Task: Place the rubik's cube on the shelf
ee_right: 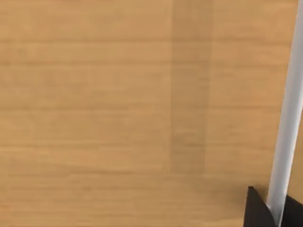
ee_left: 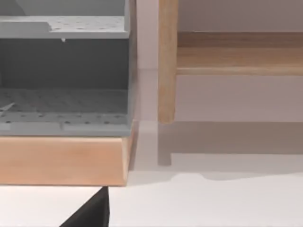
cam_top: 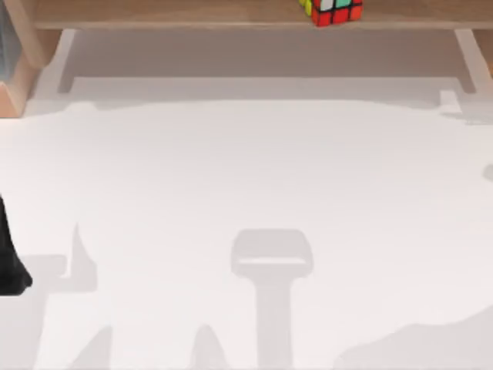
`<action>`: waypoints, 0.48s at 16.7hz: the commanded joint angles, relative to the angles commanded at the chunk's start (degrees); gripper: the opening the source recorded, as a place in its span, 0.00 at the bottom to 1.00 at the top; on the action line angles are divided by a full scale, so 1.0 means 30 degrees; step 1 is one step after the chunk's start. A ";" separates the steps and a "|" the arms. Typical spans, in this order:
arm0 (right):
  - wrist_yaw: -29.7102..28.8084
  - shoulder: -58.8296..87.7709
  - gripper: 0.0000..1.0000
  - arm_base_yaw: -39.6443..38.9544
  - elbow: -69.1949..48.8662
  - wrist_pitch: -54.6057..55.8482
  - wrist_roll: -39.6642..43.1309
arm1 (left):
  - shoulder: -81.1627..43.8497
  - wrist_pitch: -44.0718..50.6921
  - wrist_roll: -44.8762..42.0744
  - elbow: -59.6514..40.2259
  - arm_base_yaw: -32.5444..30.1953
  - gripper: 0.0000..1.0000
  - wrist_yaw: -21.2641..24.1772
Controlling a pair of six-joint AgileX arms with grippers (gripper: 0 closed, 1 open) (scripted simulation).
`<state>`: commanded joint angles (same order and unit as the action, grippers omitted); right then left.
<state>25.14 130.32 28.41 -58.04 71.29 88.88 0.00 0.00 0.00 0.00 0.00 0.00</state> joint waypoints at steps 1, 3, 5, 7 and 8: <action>-0.0138 0.0315 0.00 -0.0149 -0.0647 -0.0353 0.0005 | 0.0000 0.0000 0.0000 0.0000 0.0000 1.00 0.0000; -0.0451 0.0938 0.00 -0.0530 -0.2355 -0.1136 0.0027 | 0.0000 0.0000 0.0000 0.0000 0.0000 1.00 0.0000; -0.0775 0.1525 0.00 -0.0877 -0.3860 -0.1900 0.0051 | 0.0000 0.0000 0.0000 0.0000 0.0000 1.00 0.0000; -0.0995 0.1852 0.00 -0.1097 -0.4575 -0.2436 0.0006 | 0.0000 0.0000 0.0000 0.0000 0.0000 1.00 0.0000; -0.1017 0.1879 0.00 -0.1119 -0.4635 -0.2493 -0.0004 | 0.0000 0.0000 0.0000 0.0000 0.0000 1.00 0.0000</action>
<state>22.09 135.96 25.05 -71.94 63.81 88.87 0.00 0.00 0.00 0.00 0.00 0.00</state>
